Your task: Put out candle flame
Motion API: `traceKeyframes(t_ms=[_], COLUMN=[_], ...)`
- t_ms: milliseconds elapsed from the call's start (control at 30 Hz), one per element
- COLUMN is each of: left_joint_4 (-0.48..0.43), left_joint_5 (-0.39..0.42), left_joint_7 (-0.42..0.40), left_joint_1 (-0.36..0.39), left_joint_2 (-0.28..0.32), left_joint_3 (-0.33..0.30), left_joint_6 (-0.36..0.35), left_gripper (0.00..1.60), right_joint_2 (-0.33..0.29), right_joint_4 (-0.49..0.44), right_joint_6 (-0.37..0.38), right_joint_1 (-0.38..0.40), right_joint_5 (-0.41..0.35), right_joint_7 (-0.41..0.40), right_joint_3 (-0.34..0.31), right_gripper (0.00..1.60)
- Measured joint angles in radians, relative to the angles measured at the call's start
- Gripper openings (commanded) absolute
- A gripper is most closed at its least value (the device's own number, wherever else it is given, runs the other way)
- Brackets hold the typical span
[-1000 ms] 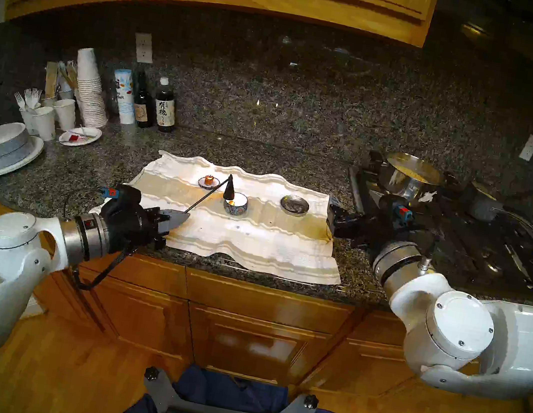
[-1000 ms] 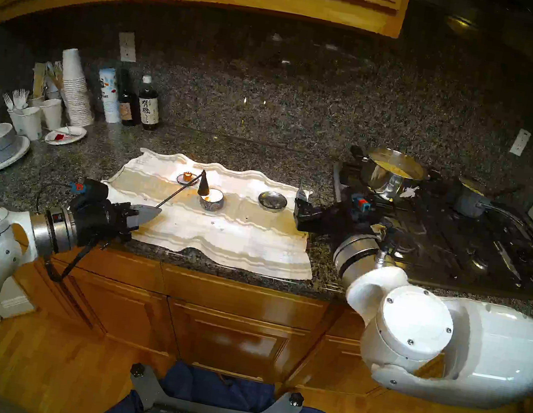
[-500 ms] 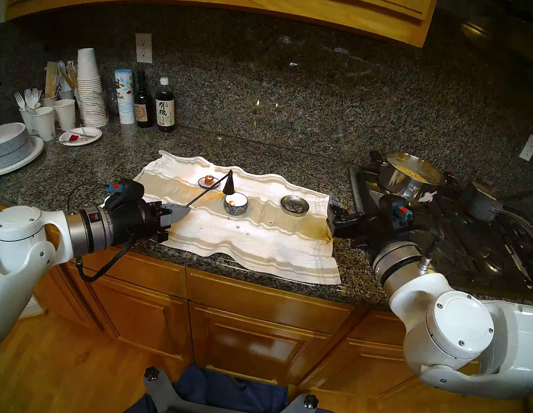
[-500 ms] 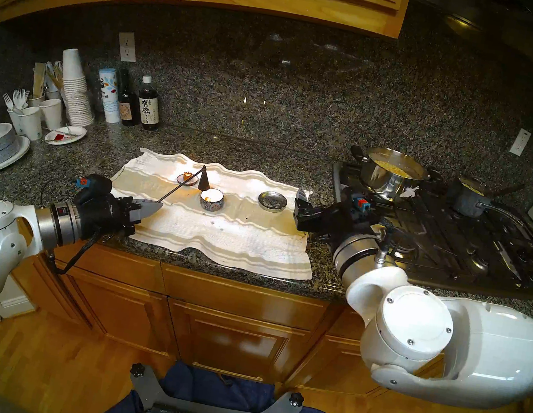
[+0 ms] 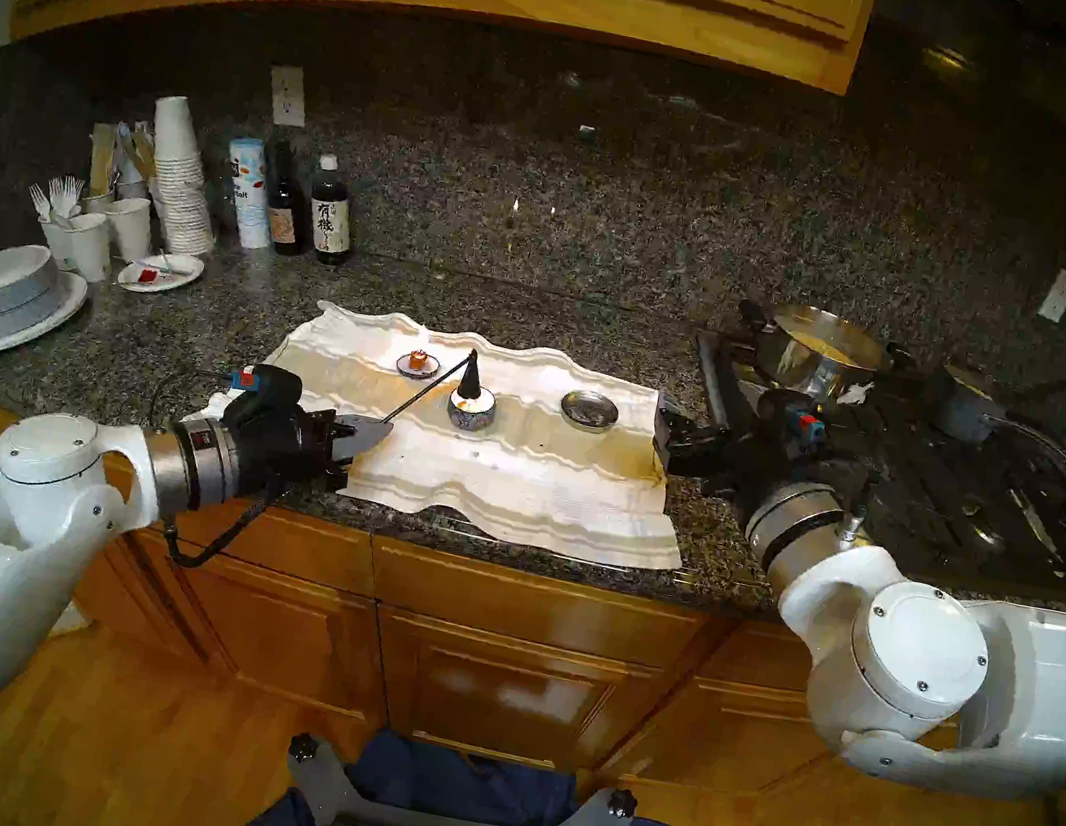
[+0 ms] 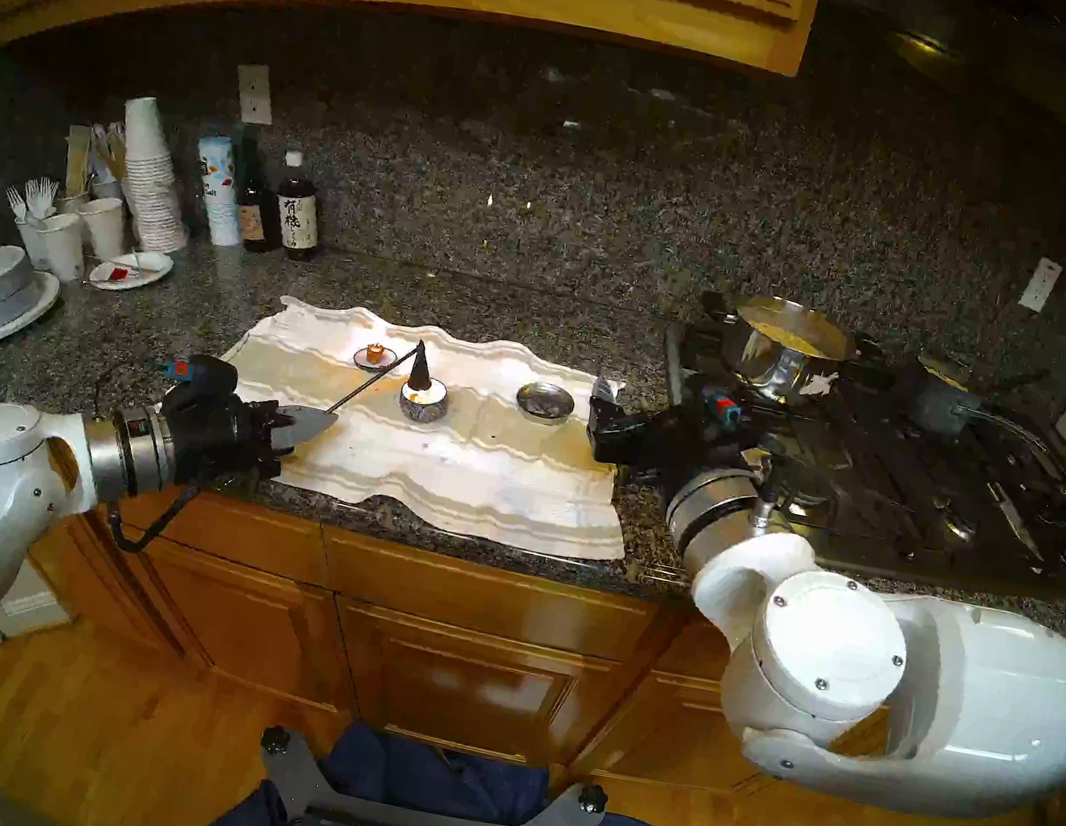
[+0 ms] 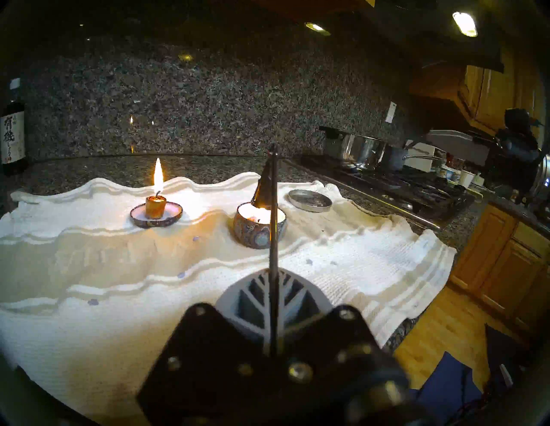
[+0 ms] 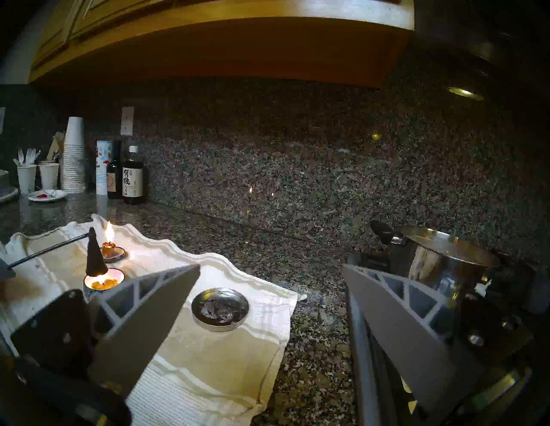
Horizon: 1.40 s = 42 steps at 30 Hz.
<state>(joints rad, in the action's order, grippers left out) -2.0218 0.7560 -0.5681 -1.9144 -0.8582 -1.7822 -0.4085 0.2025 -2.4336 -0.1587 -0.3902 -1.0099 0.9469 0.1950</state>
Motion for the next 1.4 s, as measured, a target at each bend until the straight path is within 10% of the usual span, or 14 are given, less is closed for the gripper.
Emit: traceKeyframes(t_ms=[1400], left_joint_4=[0.036], left_joint_5=[-0.026], left_joint_7=[0.002], left_joint_1=[0.015], left_joint_2=[-0.005], left_joint_3=[0.041], left_joint_6=[0.013], left_gripper=[0.00], right_joint_2=[0.000], right_joint_4=[0.000], right_joint_6=[0.000], right_joint_1=[0.000], right_joint_5=[0.000], right_joint_7=[0.000], right_joint_3=[0.000], right_gripper=[1.60])
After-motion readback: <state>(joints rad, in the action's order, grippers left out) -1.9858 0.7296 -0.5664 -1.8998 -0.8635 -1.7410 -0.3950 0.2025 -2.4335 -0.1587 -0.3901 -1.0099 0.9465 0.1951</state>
